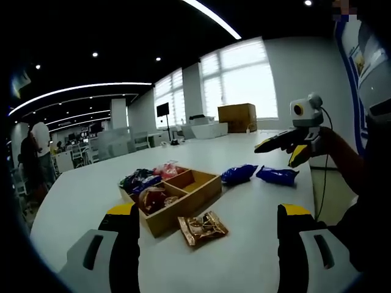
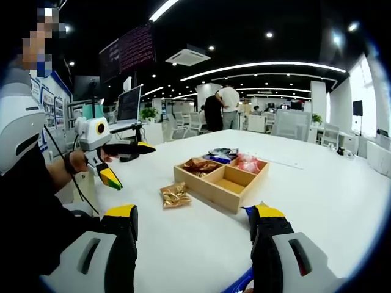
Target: Pick up the scattered marshmallows, QQ candies, Oreo cookies, and mixed nuts on the table and sort them into separate containers
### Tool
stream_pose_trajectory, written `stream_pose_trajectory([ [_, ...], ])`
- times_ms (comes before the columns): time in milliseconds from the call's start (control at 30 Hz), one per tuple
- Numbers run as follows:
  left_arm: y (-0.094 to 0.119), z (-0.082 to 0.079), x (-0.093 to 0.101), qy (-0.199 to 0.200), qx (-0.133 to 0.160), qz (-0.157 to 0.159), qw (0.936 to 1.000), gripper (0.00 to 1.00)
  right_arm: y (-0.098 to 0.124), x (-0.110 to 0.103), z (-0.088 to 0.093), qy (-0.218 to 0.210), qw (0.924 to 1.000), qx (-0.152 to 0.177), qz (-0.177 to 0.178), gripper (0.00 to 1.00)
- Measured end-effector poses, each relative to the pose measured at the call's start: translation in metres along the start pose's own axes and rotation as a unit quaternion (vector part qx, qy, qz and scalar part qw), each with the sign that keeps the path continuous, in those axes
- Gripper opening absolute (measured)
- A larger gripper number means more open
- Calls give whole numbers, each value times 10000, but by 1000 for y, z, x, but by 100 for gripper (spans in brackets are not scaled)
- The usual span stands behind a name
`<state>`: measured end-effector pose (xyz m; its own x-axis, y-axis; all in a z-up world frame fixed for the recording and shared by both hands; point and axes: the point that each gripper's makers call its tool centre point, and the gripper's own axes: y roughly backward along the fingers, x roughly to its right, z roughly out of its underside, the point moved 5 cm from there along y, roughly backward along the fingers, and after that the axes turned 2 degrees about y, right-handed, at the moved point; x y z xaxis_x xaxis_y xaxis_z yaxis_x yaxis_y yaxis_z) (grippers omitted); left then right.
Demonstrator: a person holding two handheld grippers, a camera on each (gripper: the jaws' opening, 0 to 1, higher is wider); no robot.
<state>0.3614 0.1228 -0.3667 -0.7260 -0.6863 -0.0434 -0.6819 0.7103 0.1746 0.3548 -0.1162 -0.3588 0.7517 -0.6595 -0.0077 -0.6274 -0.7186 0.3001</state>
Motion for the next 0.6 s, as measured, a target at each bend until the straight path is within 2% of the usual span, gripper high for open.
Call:
stream_pose_trajectory([
  [367,-2,11,-3,91,-28,-27,10000,95,-2,-2,0,14,10000,-33,8,71],
  [600,-6,15,1,171,-43,66,9998,92,0,-3,0,10,10000,-37,34,71],
])
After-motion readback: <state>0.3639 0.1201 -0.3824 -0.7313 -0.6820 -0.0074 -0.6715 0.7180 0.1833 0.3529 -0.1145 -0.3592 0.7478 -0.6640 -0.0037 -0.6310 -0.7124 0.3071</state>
